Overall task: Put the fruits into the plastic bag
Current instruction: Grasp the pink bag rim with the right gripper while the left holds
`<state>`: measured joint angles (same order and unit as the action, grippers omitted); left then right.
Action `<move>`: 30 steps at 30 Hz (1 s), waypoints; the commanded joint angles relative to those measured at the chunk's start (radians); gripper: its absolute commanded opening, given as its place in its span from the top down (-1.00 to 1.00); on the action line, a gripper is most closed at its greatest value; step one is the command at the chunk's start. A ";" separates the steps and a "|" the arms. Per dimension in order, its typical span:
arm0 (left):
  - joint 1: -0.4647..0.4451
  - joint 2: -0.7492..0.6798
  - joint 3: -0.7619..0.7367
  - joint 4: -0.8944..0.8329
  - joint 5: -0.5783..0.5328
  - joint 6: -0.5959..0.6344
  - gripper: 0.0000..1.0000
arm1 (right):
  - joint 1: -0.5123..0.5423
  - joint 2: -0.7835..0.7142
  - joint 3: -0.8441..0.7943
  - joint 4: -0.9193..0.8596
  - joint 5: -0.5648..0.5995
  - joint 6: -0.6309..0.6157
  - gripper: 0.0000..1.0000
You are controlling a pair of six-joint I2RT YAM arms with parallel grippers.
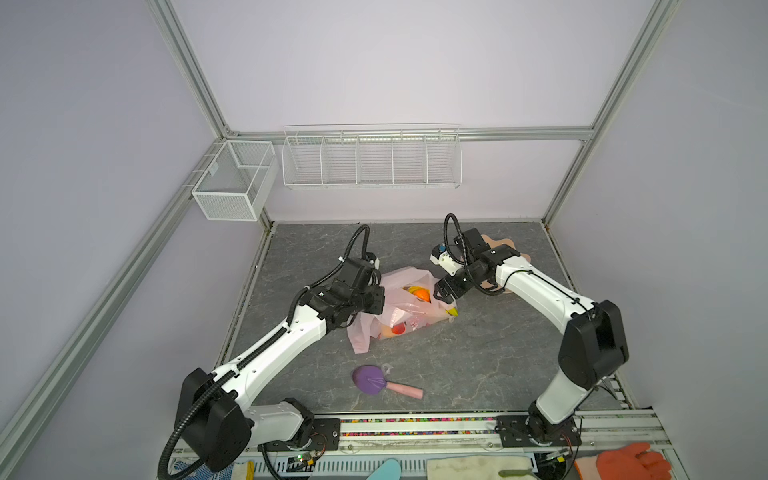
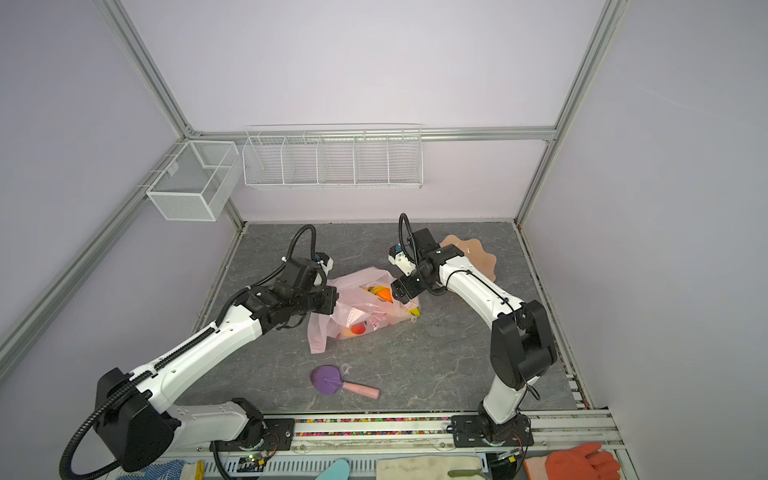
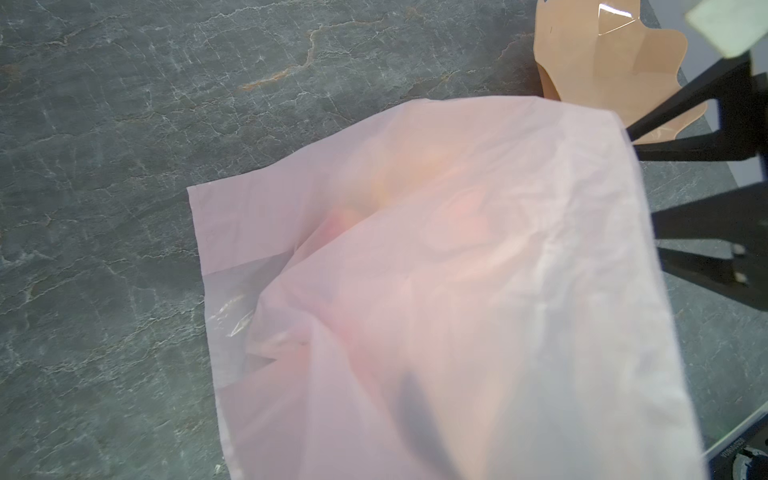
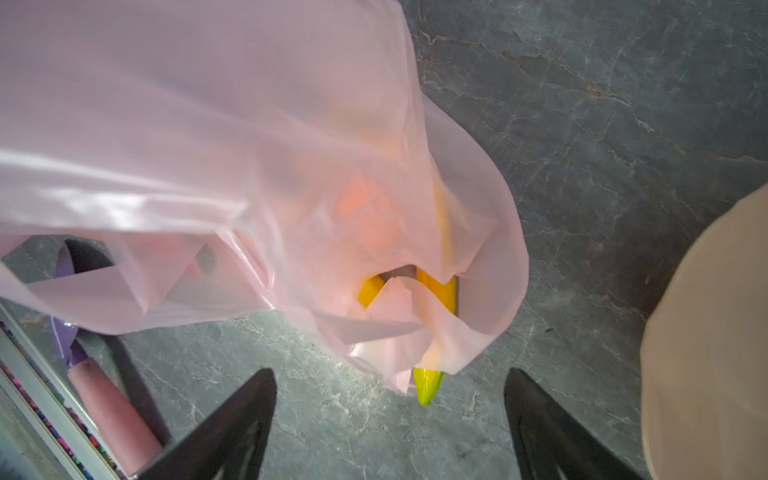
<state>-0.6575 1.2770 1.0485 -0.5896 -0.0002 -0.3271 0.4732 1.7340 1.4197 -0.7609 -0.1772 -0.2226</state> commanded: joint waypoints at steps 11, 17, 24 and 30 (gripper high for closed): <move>0.008 -0.018 0.040 -0.150 -0.232 0.013 0.79 | -0.017 0.009 -0.071 -0.022 -0.024 -0.212 -0.81; 0.012 -0.008 0.049 -0.147 -0.232 0.030 0.80 | 0.008 -0.024 -0.152 0.035 0.088 -0.218 -0.79; 0.012 -0.001 0.045 -0.124 -0.203 0.048 0.79 | 0.038 0.086 -0.091 0.128 0.239 -0.203 -0.83; 0.012 -0.006 0.038 -0.115 -0.190 0.051 0.79 | 0.050 0.159 -0.038 0.176 0.252 -0.224 -0.91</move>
<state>-0.6498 1.2751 1.0641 -0.7082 -0.2005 -0.2935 0.5144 1.8626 1.3476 -0.6247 0.0582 -0.4084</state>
